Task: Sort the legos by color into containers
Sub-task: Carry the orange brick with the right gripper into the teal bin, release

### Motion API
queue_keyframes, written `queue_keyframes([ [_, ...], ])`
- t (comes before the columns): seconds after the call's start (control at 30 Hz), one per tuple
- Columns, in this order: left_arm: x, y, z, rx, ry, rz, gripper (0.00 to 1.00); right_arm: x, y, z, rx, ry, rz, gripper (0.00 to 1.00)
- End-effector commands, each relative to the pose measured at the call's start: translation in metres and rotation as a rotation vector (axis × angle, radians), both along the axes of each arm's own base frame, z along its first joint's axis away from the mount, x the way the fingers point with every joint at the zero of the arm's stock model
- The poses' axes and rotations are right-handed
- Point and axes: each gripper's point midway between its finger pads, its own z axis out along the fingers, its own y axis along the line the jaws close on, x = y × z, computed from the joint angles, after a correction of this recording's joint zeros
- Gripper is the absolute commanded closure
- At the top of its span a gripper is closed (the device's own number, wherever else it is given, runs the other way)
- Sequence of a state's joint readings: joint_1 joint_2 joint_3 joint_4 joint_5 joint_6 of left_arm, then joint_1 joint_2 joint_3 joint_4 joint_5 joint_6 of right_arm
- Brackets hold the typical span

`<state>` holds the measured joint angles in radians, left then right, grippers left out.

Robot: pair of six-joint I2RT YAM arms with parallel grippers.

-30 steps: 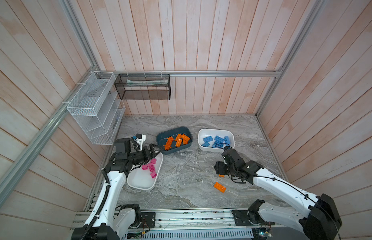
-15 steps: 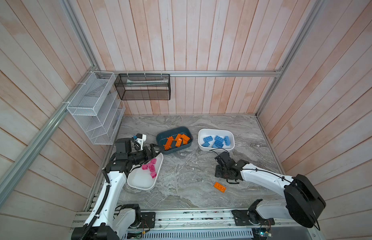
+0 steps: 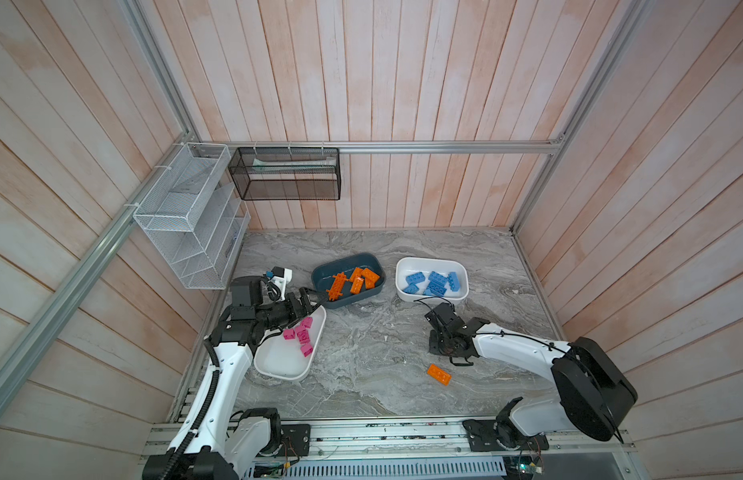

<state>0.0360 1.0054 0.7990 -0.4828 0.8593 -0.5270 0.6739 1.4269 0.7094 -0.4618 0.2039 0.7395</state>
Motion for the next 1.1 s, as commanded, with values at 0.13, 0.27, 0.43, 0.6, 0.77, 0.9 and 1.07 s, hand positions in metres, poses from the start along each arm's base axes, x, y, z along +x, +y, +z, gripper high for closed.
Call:
queue_keyframes([
  [0.13,-0.003,0.004,0.003,0.054,-0.017,0.006,0.00,0.044,0.094,0.100,0.163,-0.209,0.238,0.83],
  [0.27,-0.003,0.006,0.002,0.046,-0.007,0.019,0.00,0.070,0.159,0.148,0.285,-0.315,0.370,0.83],
  [0.43,-0.004,0.008,0.003,0.050,-0.005,0.035,0.00,0.104,0.221,0.159,0.352,-0.353,0.485,0.83],
  [0.6,-0.006,0.011,0.003,0.060,-0.004,0.046,0.00,0.137,0.265,0.132,0.337,-0.324,0.558,0.82],
  [0.77,-0.009,0.013,-0.003,0.055,0.006,0.052,0.00,0.170,0.282,0.096,0.327,-0.290,0.543,0.81],
  [0.9,-0.010,0.013,-0.007,0.059,0.012,0.052,0.00,0.177,0.289,0.063,0.291,-0.229,0.565,0.78],
  [1.07,-0.009,0.013,-0.010,0.058,0.017,0.050,0.00,0.183,0.290,0.063,0.263,-0.234,0.576,0.60],
])
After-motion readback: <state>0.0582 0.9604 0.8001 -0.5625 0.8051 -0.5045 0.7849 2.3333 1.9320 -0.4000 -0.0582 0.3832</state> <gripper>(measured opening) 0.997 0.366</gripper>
